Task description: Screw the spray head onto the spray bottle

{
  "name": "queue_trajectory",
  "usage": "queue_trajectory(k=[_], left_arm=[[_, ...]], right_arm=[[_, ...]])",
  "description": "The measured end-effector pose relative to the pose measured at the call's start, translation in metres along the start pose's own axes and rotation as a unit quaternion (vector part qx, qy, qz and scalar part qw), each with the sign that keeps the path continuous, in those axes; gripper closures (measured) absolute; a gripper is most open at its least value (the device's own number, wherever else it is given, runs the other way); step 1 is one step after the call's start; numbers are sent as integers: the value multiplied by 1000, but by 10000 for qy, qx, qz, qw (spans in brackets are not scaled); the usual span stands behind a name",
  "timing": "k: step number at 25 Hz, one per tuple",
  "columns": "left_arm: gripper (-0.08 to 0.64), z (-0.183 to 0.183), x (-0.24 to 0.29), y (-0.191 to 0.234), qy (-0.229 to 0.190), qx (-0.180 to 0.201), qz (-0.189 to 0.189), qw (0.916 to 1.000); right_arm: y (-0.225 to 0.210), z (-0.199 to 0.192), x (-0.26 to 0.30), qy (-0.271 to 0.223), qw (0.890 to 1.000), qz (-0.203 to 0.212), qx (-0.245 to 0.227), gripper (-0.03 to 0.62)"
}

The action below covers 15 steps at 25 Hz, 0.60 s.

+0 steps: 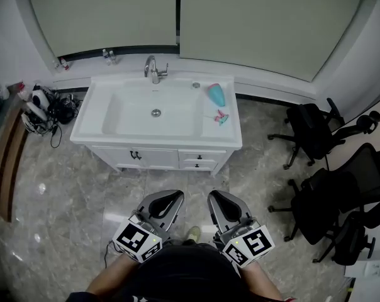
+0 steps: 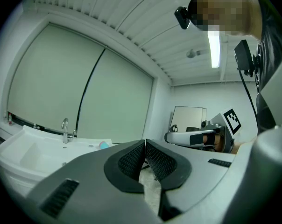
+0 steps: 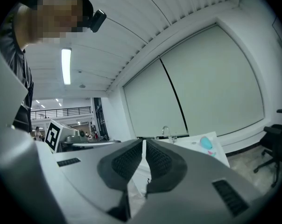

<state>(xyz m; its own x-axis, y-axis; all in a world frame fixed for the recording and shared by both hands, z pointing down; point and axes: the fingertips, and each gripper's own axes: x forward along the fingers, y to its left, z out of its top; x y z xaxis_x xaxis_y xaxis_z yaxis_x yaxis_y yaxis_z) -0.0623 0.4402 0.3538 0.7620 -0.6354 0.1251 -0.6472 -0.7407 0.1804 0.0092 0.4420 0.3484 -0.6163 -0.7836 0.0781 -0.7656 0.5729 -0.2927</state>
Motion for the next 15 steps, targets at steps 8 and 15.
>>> queue_trajectory(k=[8,15], left_arm=[[555,-12,42,-20,240,66,93,9996],[555,-13,64,-19,347,87,160,9992]], right_arm=[[-47,-2,-21,-51,9997,44,237,591],[-70,4,-21,-98,9994,67,324,592]])
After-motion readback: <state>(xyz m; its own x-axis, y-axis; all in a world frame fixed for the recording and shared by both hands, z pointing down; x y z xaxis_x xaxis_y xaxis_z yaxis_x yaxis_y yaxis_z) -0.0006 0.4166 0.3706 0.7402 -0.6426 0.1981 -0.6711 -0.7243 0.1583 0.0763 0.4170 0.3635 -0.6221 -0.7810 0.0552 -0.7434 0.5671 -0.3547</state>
